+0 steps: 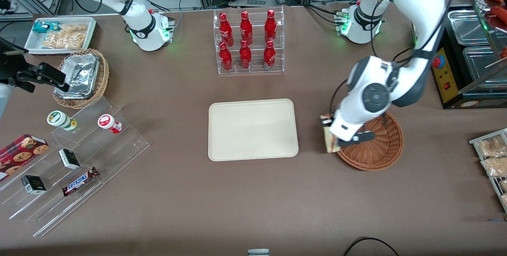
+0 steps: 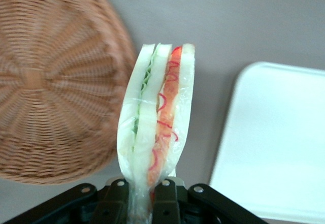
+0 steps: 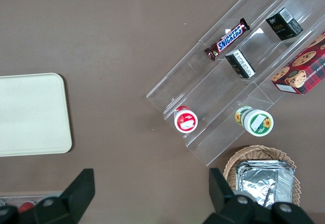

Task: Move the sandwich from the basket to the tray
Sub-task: 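Lift the sandwich and carry it over the beige tray, then lower the sandwich onto the tray and open the left gripper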

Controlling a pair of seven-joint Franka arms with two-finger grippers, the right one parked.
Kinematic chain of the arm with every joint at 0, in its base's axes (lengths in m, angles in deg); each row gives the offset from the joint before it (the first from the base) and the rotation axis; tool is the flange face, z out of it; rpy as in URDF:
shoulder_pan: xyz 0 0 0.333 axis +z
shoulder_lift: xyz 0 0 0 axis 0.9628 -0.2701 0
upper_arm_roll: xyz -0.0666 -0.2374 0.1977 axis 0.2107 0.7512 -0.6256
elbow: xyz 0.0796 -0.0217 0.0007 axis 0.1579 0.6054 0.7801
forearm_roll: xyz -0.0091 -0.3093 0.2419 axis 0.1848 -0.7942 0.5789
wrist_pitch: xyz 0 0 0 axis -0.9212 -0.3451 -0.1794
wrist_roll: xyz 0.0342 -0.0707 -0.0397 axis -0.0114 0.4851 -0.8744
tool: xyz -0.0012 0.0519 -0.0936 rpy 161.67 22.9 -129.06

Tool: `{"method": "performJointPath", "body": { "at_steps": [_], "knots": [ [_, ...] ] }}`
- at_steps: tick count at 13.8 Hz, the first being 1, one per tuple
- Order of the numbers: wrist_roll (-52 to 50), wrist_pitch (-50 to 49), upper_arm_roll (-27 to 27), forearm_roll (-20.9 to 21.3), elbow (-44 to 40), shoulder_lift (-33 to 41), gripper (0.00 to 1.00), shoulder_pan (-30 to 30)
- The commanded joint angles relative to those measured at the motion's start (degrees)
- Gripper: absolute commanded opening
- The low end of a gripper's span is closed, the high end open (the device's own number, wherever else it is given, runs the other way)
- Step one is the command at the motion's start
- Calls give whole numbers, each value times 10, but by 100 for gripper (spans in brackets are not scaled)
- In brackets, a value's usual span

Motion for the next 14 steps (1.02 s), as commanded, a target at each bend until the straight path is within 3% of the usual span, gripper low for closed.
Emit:
{"method": "performJointPath", "body": {
  "at_steps": [1,3,8,11,14],
  "knots": [
    [-54,-9,6,23,-51,-43,2,-57],
    [-89,-7,7,55,-91,-84,0,-89],
    [-154,-8,5,65,-193,-167,0,-169],
    [-224,-8,5,113,-249,-214,0,-206],
    [-274,-9,5,132,-289,-244,0,-242]
  ]
}}
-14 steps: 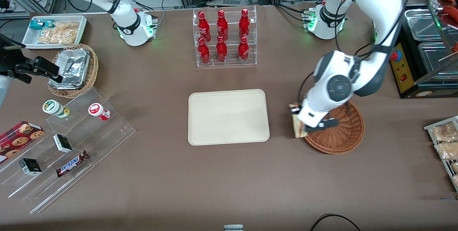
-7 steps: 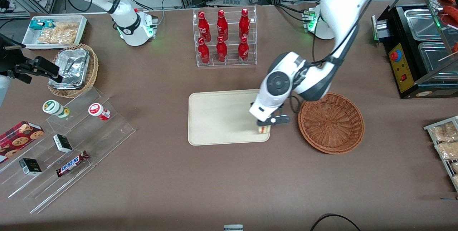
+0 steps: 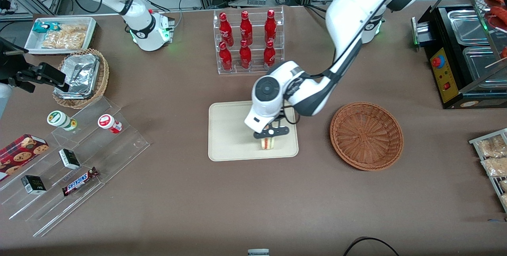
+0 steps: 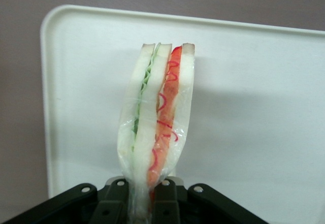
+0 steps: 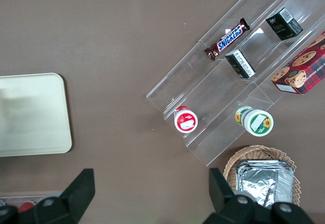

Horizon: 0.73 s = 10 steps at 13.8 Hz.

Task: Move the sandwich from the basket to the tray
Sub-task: 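Lower the sandwich onto the tray and open the left gripper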

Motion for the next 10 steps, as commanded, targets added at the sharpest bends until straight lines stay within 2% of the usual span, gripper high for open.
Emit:
{"method": "performJointPath", "body": {
  "at_steps": [1,6,7,8,9,10],
  "knots": [
    [-45,-12,-3,19,-53,-32,0,-28],
    [-67,-10,-3,19,-64,-49,1,-46],
    [-67,-10,-3,19,-64,-49,3,-47],
    [-67,-10,-3,16,-64,-49,12,-46],
    [-74,-10,-3,13,-64,-48,53,-44],
    [-75,-10,-2,12,-63,-47,100,-41]
  ]
}}
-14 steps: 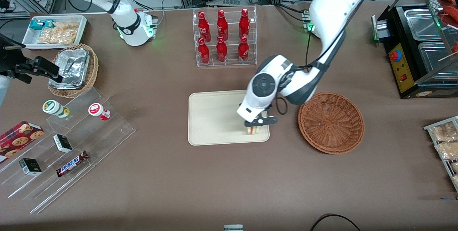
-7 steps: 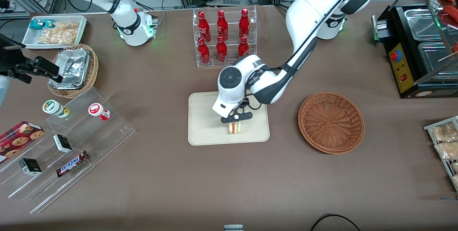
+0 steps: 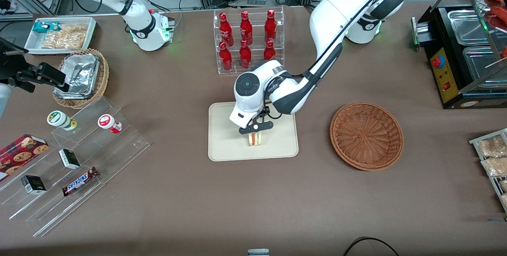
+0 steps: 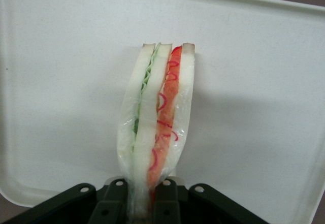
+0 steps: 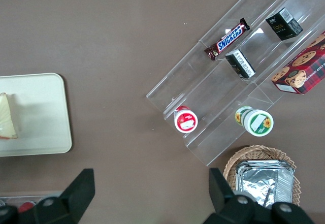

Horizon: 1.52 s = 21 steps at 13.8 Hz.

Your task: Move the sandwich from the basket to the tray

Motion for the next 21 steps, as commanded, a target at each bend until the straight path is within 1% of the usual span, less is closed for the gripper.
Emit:
{"method": "performJointPath", "body": {
  "at_steps": [1,7,12,13,14,15,16,18,20,21],
  "knots": [
    [-15,-10,-2,10,-21,-6,100,-7],
    [-14,-17,-3,8,-24,42,100,11],
    [1,-78,0,5,-21,93,100,62],
    [35,-93,-1,4,-18,101,100,68],
    [72,-126,-1,3,-17,113,100,78],
    [79,-159,0,-7,-16,122,100,101],
    [80,-179,-1,-26,-15,133,100,111],
    [86,-210,-1,-33,0,148,100,145],
    [102,-214,1,-34,39,178,100,187],
    [130,-216,1,-39,54,190,100,200]
  ]
}}
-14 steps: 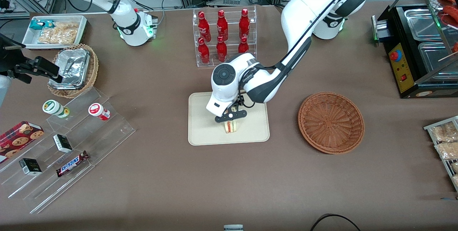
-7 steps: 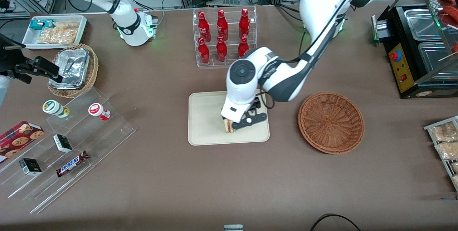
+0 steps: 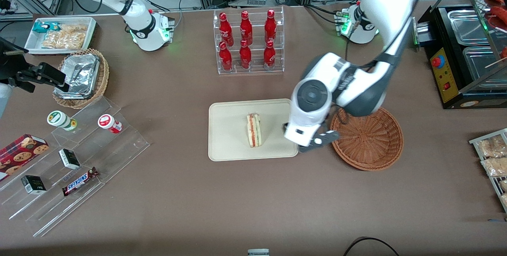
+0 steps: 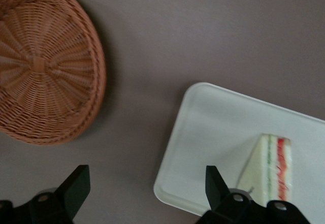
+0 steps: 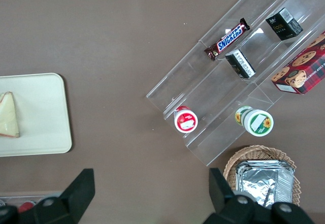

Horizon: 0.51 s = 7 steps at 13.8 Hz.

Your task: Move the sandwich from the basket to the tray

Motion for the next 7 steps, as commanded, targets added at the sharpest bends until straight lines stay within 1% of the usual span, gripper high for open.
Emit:
{"method": "performJointPath", "body": {
  "at_steps": [1,2,5,6,7],
  "knots": [
    [67,-3,4,-31,75,65,100,50],
    [92,-3,4,-40,94,82,100,71],
    [150,-3,4,-44,149,129,100,110],
    [172,-4,4,-50,160,143,100,121],
    [195,-4,2,-65,169,154,100,125]
  ]
}}
